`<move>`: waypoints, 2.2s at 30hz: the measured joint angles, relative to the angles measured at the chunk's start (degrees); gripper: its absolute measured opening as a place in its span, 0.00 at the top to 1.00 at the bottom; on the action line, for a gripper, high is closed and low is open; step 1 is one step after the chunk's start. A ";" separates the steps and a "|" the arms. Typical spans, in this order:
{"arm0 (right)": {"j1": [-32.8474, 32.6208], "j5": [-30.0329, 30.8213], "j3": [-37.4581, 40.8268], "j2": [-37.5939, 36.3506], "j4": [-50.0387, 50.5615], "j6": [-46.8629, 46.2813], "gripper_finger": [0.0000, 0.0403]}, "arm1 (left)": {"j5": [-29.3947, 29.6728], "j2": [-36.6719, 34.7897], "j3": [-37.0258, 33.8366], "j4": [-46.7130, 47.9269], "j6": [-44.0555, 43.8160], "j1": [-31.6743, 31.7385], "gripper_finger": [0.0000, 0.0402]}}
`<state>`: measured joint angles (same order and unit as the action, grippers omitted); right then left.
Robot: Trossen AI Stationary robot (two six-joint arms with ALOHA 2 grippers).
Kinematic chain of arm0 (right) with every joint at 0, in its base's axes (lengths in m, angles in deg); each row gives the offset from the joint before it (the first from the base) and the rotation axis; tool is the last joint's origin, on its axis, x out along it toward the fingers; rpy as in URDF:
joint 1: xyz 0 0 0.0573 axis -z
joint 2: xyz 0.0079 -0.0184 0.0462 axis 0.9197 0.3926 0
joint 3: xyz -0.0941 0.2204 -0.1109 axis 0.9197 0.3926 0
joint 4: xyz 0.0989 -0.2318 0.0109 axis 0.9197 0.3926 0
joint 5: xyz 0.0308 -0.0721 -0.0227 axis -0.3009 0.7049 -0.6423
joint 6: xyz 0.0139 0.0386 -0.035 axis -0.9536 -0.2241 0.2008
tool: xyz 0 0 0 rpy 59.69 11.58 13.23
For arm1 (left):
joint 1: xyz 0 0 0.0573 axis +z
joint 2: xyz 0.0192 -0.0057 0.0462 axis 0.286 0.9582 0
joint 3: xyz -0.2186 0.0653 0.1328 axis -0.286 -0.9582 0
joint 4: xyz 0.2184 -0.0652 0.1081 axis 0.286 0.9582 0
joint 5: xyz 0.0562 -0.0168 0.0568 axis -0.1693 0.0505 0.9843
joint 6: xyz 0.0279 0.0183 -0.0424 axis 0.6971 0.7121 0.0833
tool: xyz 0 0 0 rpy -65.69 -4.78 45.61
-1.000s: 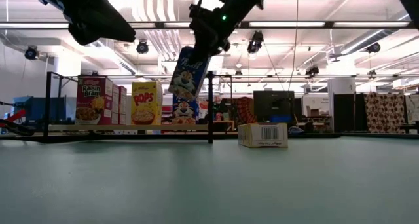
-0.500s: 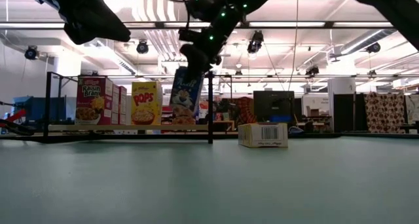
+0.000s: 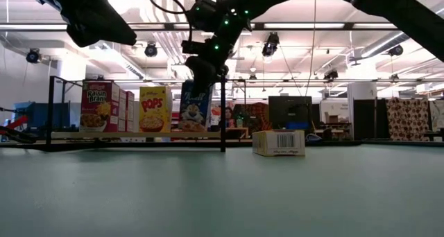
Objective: Stack cereal on shelf
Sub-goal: Put the top blue cereal box on the shelf aligned with the blue cereal box
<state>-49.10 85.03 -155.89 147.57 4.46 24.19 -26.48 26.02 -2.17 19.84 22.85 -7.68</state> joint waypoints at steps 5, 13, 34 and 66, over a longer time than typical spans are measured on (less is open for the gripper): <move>0.30 -0.15 0.07 -0.39 0.21 -0.04 0.56 | 0.00 0.00 0.00 0.19 0.00 0.00 0.86; 0.65 -0.13 0.09 -0.68 -0.47 0.84 0.46 | 0.00 0.00 0.00 0.25 0.02 0.00 0.86; 0.63 -0.15 0.15 -0.68 -0.24 3.04 0.53 | 0.02 0.02 0.00 0.45 0.04 0.00 0.86; 3.02 -8.18 0.20 -0.68 -4.95 4.38 0.58 | 0.04 0.04 0.00 2.50 -0.64 -0.02 0.86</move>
<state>-46.08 76.84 -155.69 146.89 -0.49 28.57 -26.44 26.07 -2.17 22.34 22.21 -7.70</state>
